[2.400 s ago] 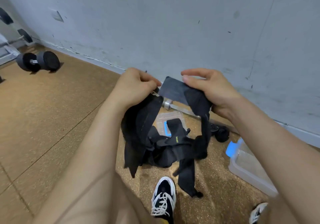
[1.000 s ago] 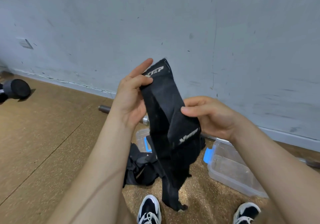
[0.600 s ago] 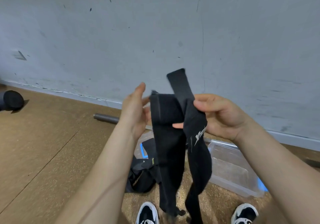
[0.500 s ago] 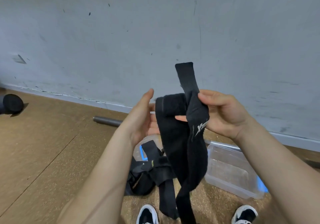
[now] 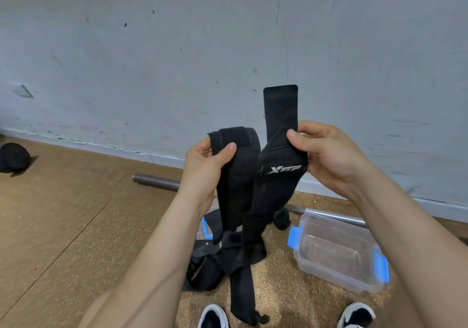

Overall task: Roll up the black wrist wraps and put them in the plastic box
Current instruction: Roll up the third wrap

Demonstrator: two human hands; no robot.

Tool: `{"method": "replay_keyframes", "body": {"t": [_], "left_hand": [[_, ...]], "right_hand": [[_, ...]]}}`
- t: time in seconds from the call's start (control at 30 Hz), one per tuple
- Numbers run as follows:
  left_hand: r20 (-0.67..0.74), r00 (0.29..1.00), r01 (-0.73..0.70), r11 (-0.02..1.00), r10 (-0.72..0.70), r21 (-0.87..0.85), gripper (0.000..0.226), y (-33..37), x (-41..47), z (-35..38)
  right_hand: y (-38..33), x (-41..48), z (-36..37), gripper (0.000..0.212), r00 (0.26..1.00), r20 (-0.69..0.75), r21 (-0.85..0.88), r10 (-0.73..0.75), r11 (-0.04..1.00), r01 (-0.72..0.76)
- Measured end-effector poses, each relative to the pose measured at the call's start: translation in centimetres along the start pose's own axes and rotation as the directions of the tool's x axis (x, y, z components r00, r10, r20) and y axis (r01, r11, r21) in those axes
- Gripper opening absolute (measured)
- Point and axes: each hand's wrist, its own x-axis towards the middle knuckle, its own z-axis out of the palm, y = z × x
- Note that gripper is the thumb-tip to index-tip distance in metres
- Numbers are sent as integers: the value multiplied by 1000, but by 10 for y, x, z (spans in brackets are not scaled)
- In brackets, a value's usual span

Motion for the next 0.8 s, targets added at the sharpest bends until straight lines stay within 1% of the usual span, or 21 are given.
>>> {"method": "replay_keyframes", "body": {"t": [0.07, 0.17, 0.27, 0.37, 0.47, 0.53, 0.63, 0.73, 0.8], "left_hand": [[-12, 1000, -21, 999, 21, 25, 20, -1, 0, 3], [37, 999, -20, 1000, 20, 1, 21, -2, -3, 9], [87, 996, -18, 1000, 20, -19, 19, -4, -6, 15], [126, 992, -31, 999, 32, -9, 20, -6, -8, 19], [175, 983, -62, 998, 60, 5, 27, -5, -10, 22], [184, 979, -91, 996, 89, 2, 28, -4, -12, 24], [177, 975, -136, 991, 132, 16, 28, -5, -15, 27], [192, 956, -245, 963, 221, 114, 30, -8, -15, 28], [203, 942, -301, 940, 267, 162, 29, -8, -15, 28]], "right_hand": [[0, -2, 1, 13, 999, 24, -23, -41, 999, 41], [3, -2, 8, 21, 995, 39, -5, -95, 995, 95], [10, 0, 16, 24, 992, 46, -74, -116, 990, 119], [13, 1, 23, 25, 992, -3, -124, -129, 984, 128], [16, 1, 29, 27, 983, -66, -149, -172, 976, 161], [19, 1, 33, 27, 976, -100, -103, -196, 977, 185], [20, 1, 37, 27, 974, -116, 23, -192, 980, 196], [17, 3, 35, 26, 978, -91, 120, -187, 973, 198], [15, 4, 33, 26, 981, -70, 149, -183, 970, 191]]}}
